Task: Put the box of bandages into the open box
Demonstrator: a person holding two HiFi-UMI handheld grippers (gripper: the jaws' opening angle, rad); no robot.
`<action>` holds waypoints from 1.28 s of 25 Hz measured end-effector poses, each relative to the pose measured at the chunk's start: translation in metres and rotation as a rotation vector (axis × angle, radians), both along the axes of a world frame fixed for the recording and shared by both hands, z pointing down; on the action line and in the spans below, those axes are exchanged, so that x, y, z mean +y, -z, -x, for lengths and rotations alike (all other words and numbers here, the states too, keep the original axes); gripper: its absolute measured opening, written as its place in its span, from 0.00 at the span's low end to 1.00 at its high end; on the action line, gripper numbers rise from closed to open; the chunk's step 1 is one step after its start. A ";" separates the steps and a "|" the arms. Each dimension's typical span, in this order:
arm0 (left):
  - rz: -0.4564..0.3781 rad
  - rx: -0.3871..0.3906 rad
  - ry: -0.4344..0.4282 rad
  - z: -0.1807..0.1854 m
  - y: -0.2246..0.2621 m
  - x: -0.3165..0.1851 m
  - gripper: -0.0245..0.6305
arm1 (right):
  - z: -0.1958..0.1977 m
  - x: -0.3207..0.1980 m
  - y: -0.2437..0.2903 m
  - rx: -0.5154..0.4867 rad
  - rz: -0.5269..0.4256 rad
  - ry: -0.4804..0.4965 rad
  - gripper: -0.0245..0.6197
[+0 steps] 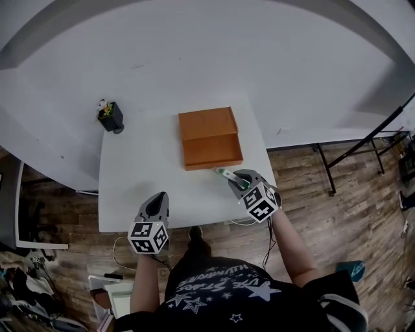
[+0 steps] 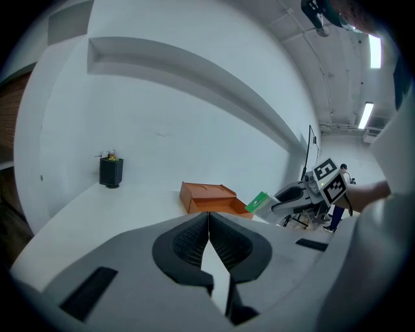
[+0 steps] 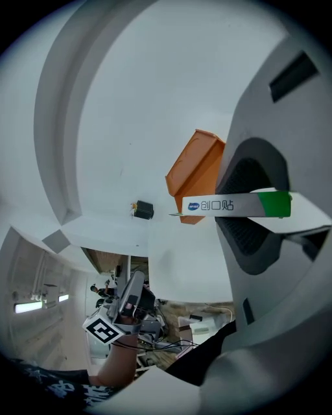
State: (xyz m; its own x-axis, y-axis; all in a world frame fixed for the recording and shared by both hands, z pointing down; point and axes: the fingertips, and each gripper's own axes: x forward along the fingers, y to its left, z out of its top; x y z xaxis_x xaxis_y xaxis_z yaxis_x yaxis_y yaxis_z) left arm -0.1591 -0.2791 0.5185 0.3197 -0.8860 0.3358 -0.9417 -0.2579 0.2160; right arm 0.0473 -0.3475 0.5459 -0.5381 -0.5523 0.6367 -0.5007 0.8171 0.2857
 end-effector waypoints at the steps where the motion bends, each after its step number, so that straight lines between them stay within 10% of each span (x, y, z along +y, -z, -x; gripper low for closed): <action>1: -0.001 0.002 0.000 0.005 0.001 -0.009 0.07 | 0.003 -0.010 0.002 0.015 -0.010 0.005 0.22; 32: 0.065 0.039 -0.066 0.070 -0.028 -0.170 0.07 | 0.086 -0.153 -0.070 0.266 0.190 0.235 0.22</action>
State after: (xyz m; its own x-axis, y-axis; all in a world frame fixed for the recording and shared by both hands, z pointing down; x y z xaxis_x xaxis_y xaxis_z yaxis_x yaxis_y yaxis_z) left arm -0.2293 -0.4496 0.5462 0.3904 -0.8395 0.3780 -0.9138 -0.3034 0.2700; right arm -0.0386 -0.5010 0.6156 -0.4383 -0.2925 0.8499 -0.2226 0.9514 0.2126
